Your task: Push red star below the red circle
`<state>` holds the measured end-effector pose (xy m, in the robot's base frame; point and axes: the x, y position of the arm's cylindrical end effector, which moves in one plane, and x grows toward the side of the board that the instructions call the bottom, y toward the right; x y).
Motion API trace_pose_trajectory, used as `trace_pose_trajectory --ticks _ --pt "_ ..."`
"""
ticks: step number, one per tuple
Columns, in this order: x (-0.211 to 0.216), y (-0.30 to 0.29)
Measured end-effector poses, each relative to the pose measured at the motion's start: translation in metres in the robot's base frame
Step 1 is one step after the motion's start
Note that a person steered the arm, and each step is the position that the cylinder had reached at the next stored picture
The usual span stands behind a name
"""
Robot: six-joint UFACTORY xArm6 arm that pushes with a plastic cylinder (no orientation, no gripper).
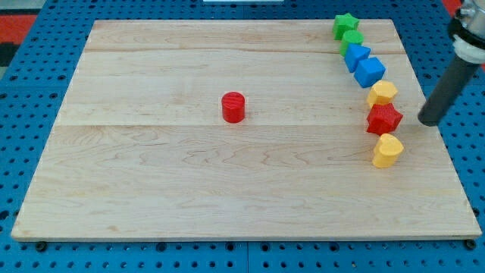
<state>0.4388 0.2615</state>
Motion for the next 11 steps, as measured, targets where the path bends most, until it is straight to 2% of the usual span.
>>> trace_pose_trajectory --ticks 1,2,4,6,7,9,11 --pt "0.0 -0.089" --pt "0.0 -0.141" --pt "0.031 -0.102" --pt "0.032 -0.206" --pt "0.032 -0.237" --pt "0.014 -0.253" --pt "-0.025 -0.254"
